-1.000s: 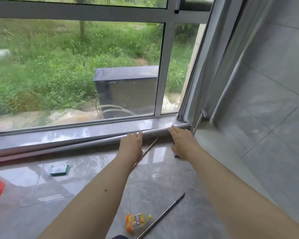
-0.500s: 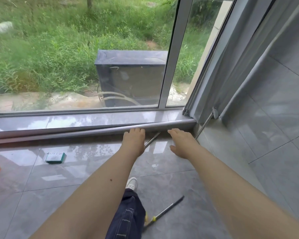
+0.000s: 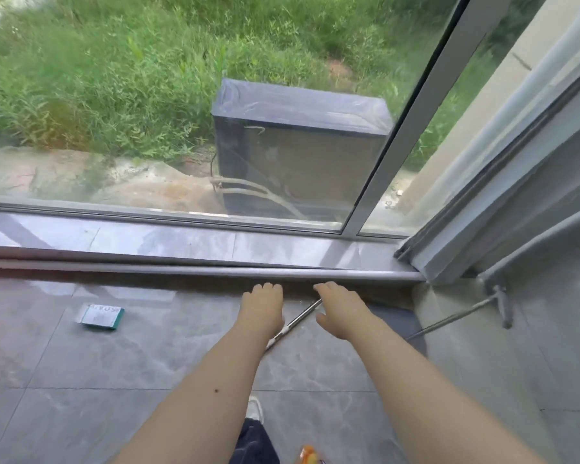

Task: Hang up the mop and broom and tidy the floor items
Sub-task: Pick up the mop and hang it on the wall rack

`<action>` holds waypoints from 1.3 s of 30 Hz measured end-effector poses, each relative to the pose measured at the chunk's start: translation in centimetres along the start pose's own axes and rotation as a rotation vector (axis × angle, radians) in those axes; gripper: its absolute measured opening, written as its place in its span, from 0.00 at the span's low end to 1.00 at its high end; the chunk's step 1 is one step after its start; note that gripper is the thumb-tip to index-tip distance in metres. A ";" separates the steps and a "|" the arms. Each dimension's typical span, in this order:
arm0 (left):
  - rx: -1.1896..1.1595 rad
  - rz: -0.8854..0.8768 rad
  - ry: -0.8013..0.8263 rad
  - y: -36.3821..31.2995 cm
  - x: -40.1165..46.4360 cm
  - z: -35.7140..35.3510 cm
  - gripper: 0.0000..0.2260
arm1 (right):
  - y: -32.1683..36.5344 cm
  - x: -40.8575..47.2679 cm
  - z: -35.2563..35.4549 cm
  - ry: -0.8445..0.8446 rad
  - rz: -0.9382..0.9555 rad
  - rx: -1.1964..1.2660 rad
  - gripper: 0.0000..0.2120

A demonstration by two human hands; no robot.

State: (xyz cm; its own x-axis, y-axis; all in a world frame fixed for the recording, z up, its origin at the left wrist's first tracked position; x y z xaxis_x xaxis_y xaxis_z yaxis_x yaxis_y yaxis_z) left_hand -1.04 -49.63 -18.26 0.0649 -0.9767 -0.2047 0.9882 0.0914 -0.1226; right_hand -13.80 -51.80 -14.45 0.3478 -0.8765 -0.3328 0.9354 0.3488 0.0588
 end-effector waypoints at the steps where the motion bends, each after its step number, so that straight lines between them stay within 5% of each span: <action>1: -0.003 0.015 0.005 0.7 1.3 0.2 0.16 | 0.1 1.4 0.2 0.008 -0.003 0.012 0.26; 8: 0.015 0.072 0.079 2.5 7.1 0.2 0.22 | -0.8 7.8 0.5 0.045 0.000 0.080 0.26; 21: -0.159 0.336 0.124 2.8 12.7 -4.9 0.16 | -2.7 17.1 -4.0 0.200 0.138 0.047 0.25; 30: -0.248 0.520 0.180 3.1 14.6 -14.8 0.16 | -3.7 21.7 -13.0 0.291 0.258 0.015 0.23; 39: -0.316 0.544 0.189 4.2 14.9 -28.8 0.17 | -5.3 24.7 -28.0 0.346 0.129 0.185 0.22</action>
State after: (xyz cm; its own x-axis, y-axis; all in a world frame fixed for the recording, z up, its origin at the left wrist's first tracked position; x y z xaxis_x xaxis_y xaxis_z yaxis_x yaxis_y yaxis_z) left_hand 0.08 -58.16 -49.82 0.4901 -0.7264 -0.4818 0.7311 0.6436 -0.2266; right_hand -12.02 -65.99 -49.31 0.4506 -0.6553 -0.6063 0.8921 0.3557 0.2786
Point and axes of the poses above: each hand's wrist, its own x-axis towards the middle knuckle, its own z-axis out of the back of the hand, y = z × x, the point moved 5 cm from there along x, towards the middle knuckle, and after that the axes turned 14 degrees about -y, right-handed, at the moved point
